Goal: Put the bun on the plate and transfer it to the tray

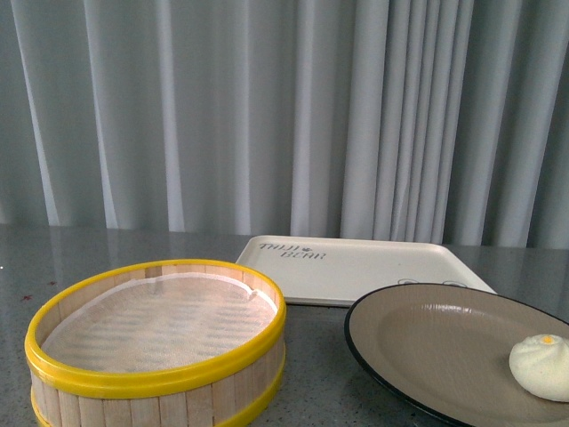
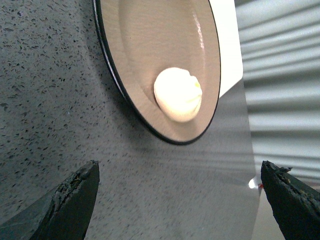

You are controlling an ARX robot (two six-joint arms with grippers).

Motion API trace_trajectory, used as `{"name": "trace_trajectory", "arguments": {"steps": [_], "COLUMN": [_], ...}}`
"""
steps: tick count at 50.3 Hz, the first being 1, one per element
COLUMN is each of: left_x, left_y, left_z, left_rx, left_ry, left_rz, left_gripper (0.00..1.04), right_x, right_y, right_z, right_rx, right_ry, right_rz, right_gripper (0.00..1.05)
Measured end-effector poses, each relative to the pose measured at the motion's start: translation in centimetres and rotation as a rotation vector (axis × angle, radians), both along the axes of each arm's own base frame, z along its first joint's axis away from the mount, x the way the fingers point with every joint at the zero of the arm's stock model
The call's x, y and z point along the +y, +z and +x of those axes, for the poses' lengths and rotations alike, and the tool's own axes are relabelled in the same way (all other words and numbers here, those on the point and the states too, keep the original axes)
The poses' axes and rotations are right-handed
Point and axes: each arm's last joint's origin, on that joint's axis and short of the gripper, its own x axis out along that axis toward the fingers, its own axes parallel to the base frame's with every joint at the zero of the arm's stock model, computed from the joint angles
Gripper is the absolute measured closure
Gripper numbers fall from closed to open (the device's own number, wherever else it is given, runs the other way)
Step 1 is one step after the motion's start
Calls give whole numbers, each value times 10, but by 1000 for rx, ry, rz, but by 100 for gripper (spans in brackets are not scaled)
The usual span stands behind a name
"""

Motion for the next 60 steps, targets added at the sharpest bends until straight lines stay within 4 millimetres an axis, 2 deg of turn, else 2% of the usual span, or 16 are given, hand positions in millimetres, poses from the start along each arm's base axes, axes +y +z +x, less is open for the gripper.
{"name": "trace_trajectory", "arguments": {"steps": [4, 11, 26, 41, 47, 54, 60], "left_x": [0, 0, 0, 0, 0, 0, 0], "left_y": [0, 0, 0, 0, 0, 0, 0], "left_z": [0, 0, 0, 0, 0, 0, 0], "left_rx": [0, 0, 0, 0, 0, 0, 0], "left_ry": [0, 0, 0, 0, 0, 0, 0], "left_rz": [0, 0, 0, 0, 0, 0, 0], "left_gripper": [7, 7, 7, 7, 7, 7, 7], "right_x": [4, 15, 30, 46, 48, 49, 49], "right_y": [-2, -16, -25, -46, -47, -52, -54], "right_z": [12, 35, 61, 81, 86, 91, 93], "right_rx": [5, 31, 20, 39, 24, 28, 13], "right_ry": [69, 185, 260, 333, 338, 333, 335], "right_rz": [-45, -158, -209, -238, -246, -252, -257], "right_gripper": [9, 9, 9, 9, 9, 29, 54]}}
